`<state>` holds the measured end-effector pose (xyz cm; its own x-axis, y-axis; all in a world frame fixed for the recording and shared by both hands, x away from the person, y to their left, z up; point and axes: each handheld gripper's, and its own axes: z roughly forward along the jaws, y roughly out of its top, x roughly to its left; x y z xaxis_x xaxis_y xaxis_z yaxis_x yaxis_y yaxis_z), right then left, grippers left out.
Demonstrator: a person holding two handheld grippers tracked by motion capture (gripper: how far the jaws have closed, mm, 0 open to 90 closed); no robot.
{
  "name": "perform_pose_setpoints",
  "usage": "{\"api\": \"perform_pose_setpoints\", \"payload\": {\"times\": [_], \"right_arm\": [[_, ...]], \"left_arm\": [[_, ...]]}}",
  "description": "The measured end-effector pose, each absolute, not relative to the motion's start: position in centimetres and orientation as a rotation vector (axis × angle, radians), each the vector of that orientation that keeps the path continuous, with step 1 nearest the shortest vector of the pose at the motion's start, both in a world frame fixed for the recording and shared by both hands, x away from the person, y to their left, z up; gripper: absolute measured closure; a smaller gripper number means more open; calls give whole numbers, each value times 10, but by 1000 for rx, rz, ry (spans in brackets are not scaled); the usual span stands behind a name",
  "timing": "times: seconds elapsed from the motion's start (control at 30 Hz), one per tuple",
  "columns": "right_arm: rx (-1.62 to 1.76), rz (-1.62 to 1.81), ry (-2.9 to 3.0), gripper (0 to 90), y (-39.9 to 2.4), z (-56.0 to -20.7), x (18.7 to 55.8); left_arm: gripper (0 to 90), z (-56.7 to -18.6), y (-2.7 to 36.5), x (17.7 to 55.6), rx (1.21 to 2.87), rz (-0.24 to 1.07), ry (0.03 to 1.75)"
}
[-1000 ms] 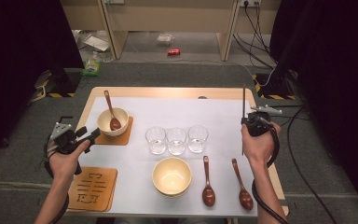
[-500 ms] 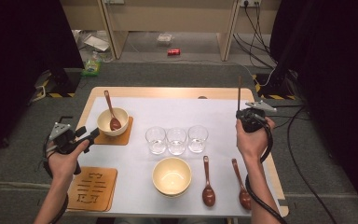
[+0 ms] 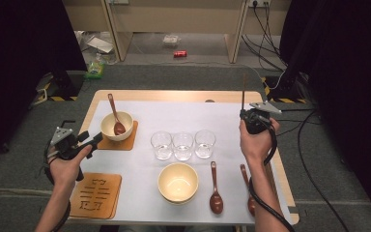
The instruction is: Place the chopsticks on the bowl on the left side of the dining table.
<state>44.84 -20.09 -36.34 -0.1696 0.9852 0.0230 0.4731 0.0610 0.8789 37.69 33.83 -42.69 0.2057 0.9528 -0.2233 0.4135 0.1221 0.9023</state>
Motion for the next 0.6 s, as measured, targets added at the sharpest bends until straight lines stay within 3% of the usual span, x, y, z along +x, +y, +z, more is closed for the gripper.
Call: {"api": "perform_pose_setpoints", "payload": {"times": [0.6], "right_arm": [[1410,1092,1701,855,-181,-359,460]], "left_arm": [[381,-425,338,376,1464,674,1372]]}}
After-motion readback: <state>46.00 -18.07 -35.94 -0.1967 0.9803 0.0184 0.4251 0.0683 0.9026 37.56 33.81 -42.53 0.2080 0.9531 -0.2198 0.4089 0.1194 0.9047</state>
